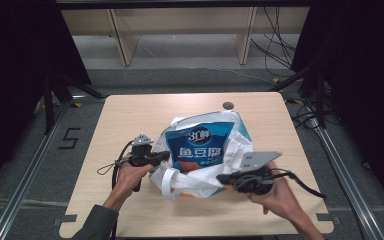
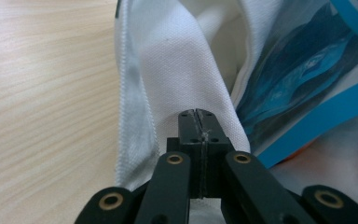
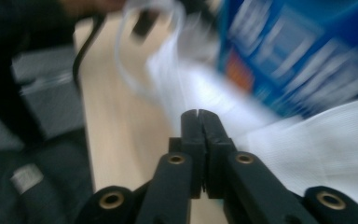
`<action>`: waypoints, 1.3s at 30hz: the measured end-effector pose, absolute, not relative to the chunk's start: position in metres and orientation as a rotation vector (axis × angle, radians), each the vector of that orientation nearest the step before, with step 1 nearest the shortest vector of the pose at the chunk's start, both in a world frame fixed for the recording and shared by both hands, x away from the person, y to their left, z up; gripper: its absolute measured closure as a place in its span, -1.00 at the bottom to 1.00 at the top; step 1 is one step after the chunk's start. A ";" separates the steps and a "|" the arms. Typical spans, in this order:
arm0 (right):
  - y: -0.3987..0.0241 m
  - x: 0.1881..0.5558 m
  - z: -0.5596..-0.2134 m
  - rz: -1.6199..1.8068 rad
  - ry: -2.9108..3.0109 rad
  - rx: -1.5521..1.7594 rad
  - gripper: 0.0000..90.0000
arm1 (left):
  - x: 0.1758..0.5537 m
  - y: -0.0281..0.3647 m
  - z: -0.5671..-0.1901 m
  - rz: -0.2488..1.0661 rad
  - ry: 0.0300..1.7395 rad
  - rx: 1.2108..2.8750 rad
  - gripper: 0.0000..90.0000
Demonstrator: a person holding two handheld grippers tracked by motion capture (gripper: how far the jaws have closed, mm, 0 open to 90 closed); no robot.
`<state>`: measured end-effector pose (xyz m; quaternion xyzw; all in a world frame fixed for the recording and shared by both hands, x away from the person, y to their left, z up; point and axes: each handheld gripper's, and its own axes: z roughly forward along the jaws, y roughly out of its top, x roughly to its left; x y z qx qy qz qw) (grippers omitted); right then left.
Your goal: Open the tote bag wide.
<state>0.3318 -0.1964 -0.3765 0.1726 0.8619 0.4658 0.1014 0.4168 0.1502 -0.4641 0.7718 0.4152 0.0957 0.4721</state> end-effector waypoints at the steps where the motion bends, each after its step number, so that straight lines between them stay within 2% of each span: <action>1: -0.204 0.334 -0.363 1.384 2.486 0.521 1.00 | 0.417 0.150 -0.464 0.228 1.015 1.888 0.99; 4: -0.221 0.349 -0.333 1.401 2.361 0.600 1.00 | 0.416 0.150 -0.463 0.235 1.015 1.886 0.99; 7: -0.226 0.371 -0.320 1.350 2.312 0.645 1.00 | 0.416 0.150 -0.463 0.231 1.014 1.887 0.99; 14: -0.218 0.415 -0.326 1.271 2.328 0.775 1.00 | 0.416 0.151 -0.462 0.233 1.003 1.883 0.99; 16: -0.216 0.424 -0.340 1.231 2.396 0.771 1.00 | 0.415 0.151 -0.462 0.228 0.999 1.880 0.99; 17: -0.215 0.427 -0.360 1.167 2.457 0.795 1.00 | 0.414 0.150 -0.463 0.231 0.993 1.883 0.99; 24: -0.239 0.435 -0.439 0.870 2.548 0.970 1.00 | 0.416 0.150 -0.470 0.226 1.001 1.894 0.99; 29: -0.242 0.442 -0.491 0.834 2.600 1.079 1.00 | 0.424 0.160 -0.516 0.171 1.110 1.930 0.99; 30: -0.244 0.444 -0.491 0.835 2.640 1.098 1.00 | 0.425 0.162 -0.518 0.151 1.116 1.926 0.99; 33: -0.243 0.443 -0.492 0.828 2.635 1.107 1.00 | 0.424 0.161 -0.513 0.207 1.070 2.014 0.99; 35: -0.242 0.443 -0.493 0.855 2.593 1.096 1.00 | 0.423 0.162 -0.508 0.204 1.088 1.995 0.99; 39: -0.247 0.436 -0.471 0.901 2.537 1.050 1.00 | 0.415 0.168 -0.479 0.242 1.070 1.888 0.93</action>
